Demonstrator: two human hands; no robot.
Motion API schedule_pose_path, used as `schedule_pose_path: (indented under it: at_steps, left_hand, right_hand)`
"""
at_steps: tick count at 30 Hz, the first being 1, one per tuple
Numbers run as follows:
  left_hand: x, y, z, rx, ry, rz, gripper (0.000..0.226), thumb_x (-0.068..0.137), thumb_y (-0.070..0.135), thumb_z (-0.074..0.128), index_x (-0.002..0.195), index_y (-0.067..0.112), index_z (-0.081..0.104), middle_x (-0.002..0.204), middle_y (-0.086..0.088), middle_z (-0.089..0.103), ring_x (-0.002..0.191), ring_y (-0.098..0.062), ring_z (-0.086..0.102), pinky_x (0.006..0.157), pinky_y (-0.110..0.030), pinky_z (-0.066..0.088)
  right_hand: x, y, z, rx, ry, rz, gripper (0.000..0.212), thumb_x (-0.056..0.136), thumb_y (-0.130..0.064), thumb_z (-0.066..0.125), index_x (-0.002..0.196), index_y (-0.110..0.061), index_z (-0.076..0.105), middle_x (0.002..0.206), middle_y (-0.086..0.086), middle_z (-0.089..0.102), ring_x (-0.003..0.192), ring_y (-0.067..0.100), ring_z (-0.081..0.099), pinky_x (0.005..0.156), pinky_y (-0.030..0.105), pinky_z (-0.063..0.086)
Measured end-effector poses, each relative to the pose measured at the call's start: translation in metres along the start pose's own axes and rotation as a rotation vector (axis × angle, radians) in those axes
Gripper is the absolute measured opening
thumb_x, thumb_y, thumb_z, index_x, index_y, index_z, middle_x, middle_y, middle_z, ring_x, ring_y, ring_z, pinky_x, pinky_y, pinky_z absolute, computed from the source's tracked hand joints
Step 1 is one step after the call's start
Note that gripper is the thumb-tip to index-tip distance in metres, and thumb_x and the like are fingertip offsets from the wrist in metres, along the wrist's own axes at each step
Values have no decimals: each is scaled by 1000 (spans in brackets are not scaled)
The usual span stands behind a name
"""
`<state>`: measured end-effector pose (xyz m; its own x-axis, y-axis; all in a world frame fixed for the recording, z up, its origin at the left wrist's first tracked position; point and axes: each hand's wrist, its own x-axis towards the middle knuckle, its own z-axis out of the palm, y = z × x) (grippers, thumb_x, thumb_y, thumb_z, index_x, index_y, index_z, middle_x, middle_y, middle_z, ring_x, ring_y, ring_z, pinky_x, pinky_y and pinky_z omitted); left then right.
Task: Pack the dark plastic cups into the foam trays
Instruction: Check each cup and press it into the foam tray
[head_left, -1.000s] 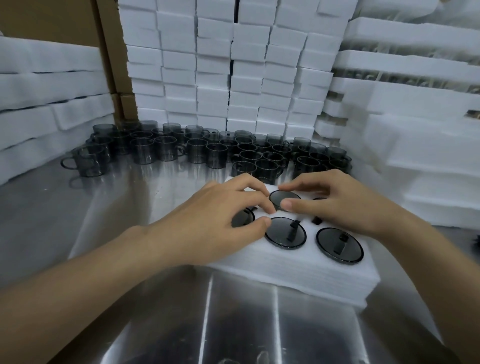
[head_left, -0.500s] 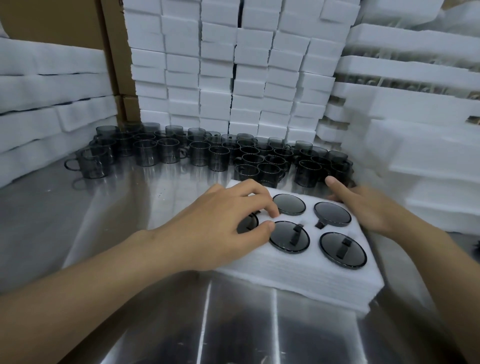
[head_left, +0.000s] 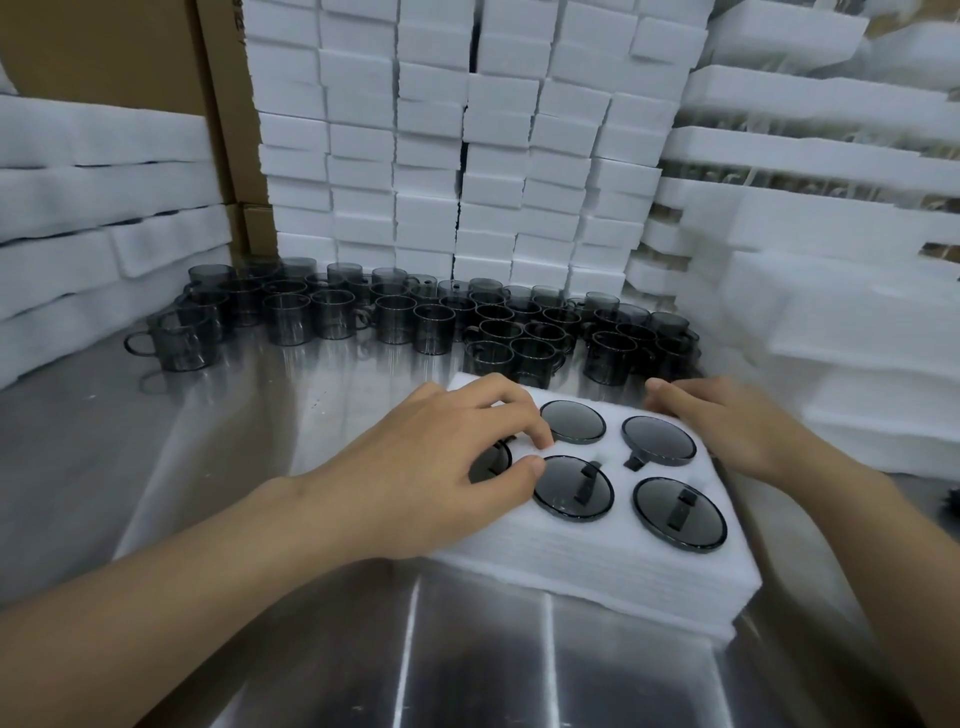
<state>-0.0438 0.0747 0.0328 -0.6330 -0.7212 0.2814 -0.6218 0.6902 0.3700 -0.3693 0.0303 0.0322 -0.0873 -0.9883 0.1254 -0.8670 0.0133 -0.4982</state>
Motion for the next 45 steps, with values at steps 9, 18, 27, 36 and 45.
schedule_pose_path:
  at_steps: [9,18,27,36,45]
  left_hand:
    - [1,-1,0,2,-5,5,40,99,64,34,123,47,60,133,26,52,111,-12,64,109,-25,27]
    - [0,-1,0,0,-6,-5,39,99,65,34,124,49,59,134,28,50,112,-12,62,111,-27,29]
    - [0,-1,0,9,-5,-4,40,98,67,31,125,52,57,136,32,47,114,-10,59,110,-31,34]
    - [-1,1,-2,24,-11,3,40,100,64,33,126,48,59,135,29,48,109,-9,59,107,-22,30]
    - [0,0,-2,26,-25,-6,38,100,64,33,125,49,58,134,29,49,106,-11,62,108,-24,29]
  right_hand:
    - [12,6,22,473,150,-69,29,112,-26,52,140,-27,59,106,10,75,86,9,71,77,18,52]
    - [33,27,36,419,183,18,83,103,-11,68,169,-24,20,101,17,68,99,31,67,99,41,49]
    - [47,30,42,258,182,57,88,99,-21,74,169,-24,20,78,2,58,81,24,62,90,49,54]
    - [39,20,38,279,270,85,83,100,-20,71,167,-17,23,80,4,60,79,19,59,76,33,42]
    - [39,21,36,297,284,118,70,101,-23,69,160,-18,34,88,8,66,90,26,66,83,38,49]
